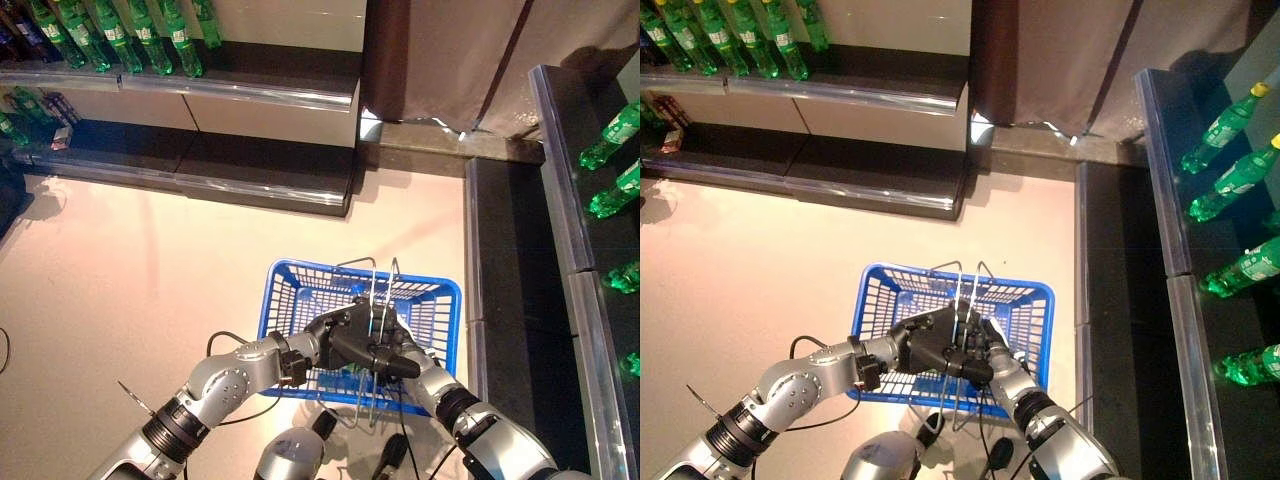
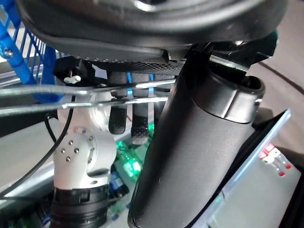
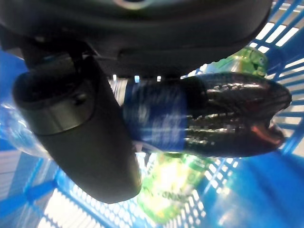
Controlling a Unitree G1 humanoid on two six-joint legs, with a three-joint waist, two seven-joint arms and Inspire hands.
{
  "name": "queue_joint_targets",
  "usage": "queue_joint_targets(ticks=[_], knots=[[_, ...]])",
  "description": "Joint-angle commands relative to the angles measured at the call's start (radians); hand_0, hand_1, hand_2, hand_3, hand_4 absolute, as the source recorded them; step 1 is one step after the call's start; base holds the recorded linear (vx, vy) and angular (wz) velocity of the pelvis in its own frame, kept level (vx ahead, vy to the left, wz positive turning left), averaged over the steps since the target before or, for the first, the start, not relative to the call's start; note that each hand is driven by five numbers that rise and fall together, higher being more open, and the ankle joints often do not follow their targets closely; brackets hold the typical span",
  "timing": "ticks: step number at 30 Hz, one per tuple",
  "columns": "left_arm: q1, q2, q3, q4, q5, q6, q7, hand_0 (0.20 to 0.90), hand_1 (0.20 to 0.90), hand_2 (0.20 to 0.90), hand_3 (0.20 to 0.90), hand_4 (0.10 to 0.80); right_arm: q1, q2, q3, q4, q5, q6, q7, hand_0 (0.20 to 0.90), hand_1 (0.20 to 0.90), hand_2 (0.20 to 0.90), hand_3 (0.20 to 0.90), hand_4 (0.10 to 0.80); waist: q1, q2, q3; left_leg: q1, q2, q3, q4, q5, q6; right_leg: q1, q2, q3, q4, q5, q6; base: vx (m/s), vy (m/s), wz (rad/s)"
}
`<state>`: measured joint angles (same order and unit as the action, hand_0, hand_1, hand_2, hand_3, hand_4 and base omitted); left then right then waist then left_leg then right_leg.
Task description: Pick up the drink and place into the basket.
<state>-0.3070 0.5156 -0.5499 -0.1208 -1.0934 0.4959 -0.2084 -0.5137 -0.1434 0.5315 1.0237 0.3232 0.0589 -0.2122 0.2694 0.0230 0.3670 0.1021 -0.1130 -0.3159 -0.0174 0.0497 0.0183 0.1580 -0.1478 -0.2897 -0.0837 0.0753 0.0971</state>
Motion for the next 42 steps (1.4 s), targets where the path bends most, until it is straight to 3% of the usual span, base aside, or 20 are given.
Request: queue_joint_targets(ticks=[1, 6, 8, 10, 12, 19, 24, 30, 36, 42], knots=[[-0.139, -0.267, 0.062, -0.202, -0.203, -0.212, -0.08, 0.3, 0.3, 0.3, 0.2, 0.1, -0.087, 0.057, 0.043, 0.011, -0.023, -0.096, -0.024, 0.9, 0.9, 0.9, 0.9, 0.8, 0.007, 0.009, -0.316, 0.01, 0.0, 0.135, -0.033, -0.069, 0.002, 0.002, 0.023, 0.012, 0.032, -0.056, -0.002, 0.0, 0.0, 0.0], [-0.086, -0.218, 0.152, -0.175, -0.181, -0.304, 0.006, 0.3, 0.3, 0.3, 0.2, 0.1, -0.048, 0.003, 0.036, -0.145, 0.037, -0.091, -0.032, 0.9, 0.9, 0.9, 0.9, 0.8, 0.0, 0.004, -0.312, 0.014, 0.001, 0.139, -0.033, -0.069, 0.005, -0.001, 0.021, 0.021, 0.032, -0.052, 0.001, 0.0, 0.0, 0.0], [-0.035, -0.191, 0.261, -0.138, -0.188, -0.336, 0.043, 0.3, 0.3, 0.3, 0.2, 0.1, 0.021, -0.043, 0.01, -0.311, 0.054, -0.081, -0.034, 0.9, 0.9, 0.9, 0.9, 0.8, -0.012, -0.002, -0.307, 0.015, 0.002, 0.147, -0.032, -0.073, 0.008, -0.007, 0.02, 0.031, 0.033, -0.051, 0.004, 0.0, 0.0, 0.0], [0.0, -0.175, 0.314, -0.116, -0.178, -0.36, 0.044, 0.3, 0.3, 0.3, 0.2, 0.1, 0.065, -0.064, -0.005, -0.393, 0.053, -0.085, -0.031, 0.9, 0.9, 0.9, 0.9, 0.8, -0.018, -0.006, -0.304, 0.014, 0.002, 0.153, -0.029, -0.076, 0.01, -0.011, 0.02, 0.038, 0.035, -0.051, 0.006, -0.025, -0.007, -0.09], [0.092, -0.151, 0.418, -0.086, -0.106, -0.399, 0.016, 0.3, 0.3, 0.3, 0.2, 0.1, 0.156, -0.112, -0.051, -0.567, 0.023, -0.092, -0.018, 0.9, 0.9, 0.9, 0.9, 0.8, -0.033, -0.013, -0.291, 0.013, 0.005, 0.165, -0.024, -0.081, 0.015, -0.022, 0.022, 0.054, 0.041, -0.051, 0.008, -0.046, -0.025, -0.08], [0.178, -0.132, 0.526, 0.092, -0.034, -0.539, 0.027, 0.3, 0.3, 0.3, 0.2, 0.1, 0.258, -0.197, -0.172, -0.788, 0.041, -0.149, 0.116, 0.9, 0.9, 0.9, 0.9, 0.8, -0.091, -0.028, -0.268, 0.019, 0.011, 0.204, -0.019, -0.088, 0.021, -0.043, 0.039, 0.118, 0.046, -0.043, 0.014, -0.042, -0.027, -0.27], [0.198, -0.173, 0.576, 0.237, -0.066, -0.627, 0.075, 0.3, 0.3, 0.3, 0.2, 0.1, 0.317, -0.217, -0.246, -0.863, 0.112, -0.195, 0.197, 0.9, 0.9, 0.9, 0.9, 0.8, -0.139, -0.035, -0.268, 0.027, 0.018, 0.234, -0.025, -0.089, 0.02, -0.052, 0.052, 0.163, 0.036, -0.032, 0.015, -0.027, -0.024, -0.35], [0.235, -0.223, 0.643, 0.415, 0.002, -0.747, 0.111, 0.3, 0.3, 0.3, 0.2, 0.1, 0.413, -0.188, -0.35, -0.879, 0.219, -0.256, 0.267, 0.9, 0.9, 0.9, 0.9, 0.8, -0.197, -0.038, -0.274, 0.034, 0.025, 0.267, -0.032, -0.093, 0.017, -0.06, 0.068, 0.214, 0.021, -0.023, 0.015, -0.013, -0.012, -0.2], [0.261, -0.271, 0.7, 0.538, -0.069, -0.773, 0.103, 0.3, 0.3, 0.3, 0.2, 0.1, 0.501, -0.115, -0.425, -0.795, 0.235, -0.253, 0.247, 0.9, 0.9, 0.9, 0.9, 0.8, -0.25, -0.039, -0.282, 0.036, 0.032, 0.301, -0.025, -0.106, 0.016, -0.064, 0.079, 0.254, 0.012, -0.021, 0.009, -0.008, 0.004, -0.2], [0.283, -0.299, 0.722, 0.628, -0.116, -0.813, 0.111, 0.3, 0.3, 0.3, 0.2, 0.1, 0.529, -0.108, -0.464, -0.696, 0.254, -0.263, 0.244, 0.9, 0.9, 0.9, 0.9, 0.8, -0.28, -0.042, -0.283, 0.04, 0.03, 0.32, -0.012, -0.125, 0.019, -0.06, 0.092, 0.286, 0.008, -0.023, -0.003, 0.005, 0.004, -0.26]])
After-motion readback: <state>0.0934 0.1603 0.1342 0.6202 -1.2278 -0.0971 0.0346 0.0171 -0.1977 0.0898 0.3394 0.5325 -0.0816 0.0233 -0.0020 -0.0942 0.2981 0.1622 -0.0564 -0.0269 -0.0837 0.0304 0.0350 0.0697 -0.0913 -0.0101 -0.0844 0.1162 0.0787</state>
